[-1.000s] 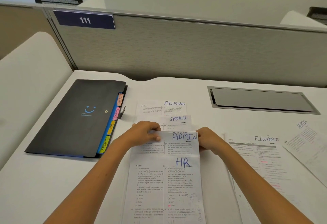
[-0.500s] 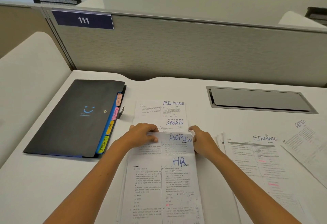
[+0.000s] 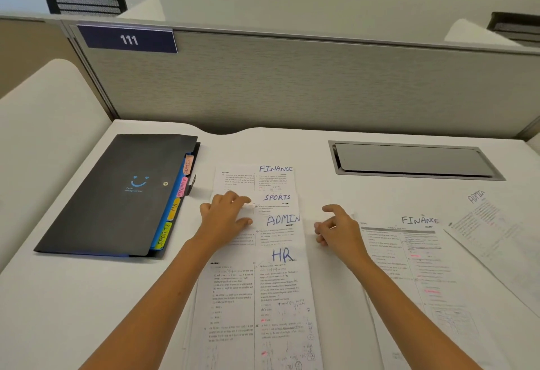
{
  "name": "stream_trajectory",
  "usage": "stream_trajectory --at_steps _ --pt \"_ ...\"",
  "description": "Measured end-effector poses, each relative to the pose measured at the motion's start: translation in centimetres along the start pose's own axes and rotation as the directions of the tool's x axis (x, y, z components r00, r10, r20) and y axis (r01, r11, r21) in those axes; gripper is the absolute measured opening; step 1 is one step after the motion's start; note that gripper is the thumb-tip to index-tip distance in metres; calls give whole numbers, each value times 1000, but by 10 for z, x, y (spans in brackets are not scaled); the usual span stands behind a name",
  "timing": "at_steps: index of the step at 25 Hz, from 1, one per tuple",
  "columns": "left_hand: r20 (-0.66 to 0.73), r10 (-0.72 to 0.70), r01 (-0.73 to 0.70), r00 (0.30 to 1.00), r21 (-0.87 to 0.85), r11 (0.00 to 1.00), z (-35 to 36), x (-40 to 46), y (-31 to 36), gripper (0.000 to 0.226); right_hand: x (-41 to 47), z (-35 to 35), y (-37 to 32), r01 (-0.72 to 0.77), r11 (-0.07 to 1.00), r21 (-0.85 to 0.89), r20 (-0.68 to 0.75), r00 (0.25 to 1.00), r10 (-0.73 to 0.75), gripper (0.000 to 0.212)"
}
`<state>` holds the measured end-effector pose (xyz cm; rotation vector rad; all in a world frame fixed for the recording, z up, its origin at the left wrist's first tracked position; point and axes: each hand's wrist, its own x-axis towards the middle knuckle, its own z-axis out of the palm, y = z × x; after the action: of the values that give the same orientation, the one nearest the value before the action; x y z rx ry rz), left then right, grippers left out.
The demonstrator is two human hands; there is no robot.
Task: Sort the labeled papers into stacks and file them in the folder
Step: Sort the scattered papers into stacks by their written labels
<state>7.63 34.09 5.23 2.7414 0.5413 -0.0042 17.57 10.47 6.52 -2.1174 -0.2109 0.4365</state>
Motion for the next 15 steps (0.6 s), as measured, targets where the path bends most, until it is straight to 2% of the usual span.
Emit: stream_trajectory --at_steps 4,7,10,12,13,15 --pt "-163 17 -29 987 -68 997 13 -32 33 42 -18 -34 15 33 991 132 -132 991 -15 24" --pt "-203 71 -102 977 -145 984 34 -63 75 39 -31 -69 45 2 998 64 -236 972 13 24" --pt "-61 142 -151 988 -191 970 60 -91 129 45 -43 -107 87 -77 991 -114 -332 943 35 30" --pt "78 185 -165 980 -211 963 79 -108 167 53 -52 -132 114 -208 939 -274 -377 921 94 41" --pt "136 184 -148 974 -240 960 87 -115 183 57 -55 -143 124 -280 904 -322 -387 911 144 48" --pt "159 105 -37 982 -381 924 99 -122 211 64 -64 -162 138 -358 860 -362 -365 904 223 62"
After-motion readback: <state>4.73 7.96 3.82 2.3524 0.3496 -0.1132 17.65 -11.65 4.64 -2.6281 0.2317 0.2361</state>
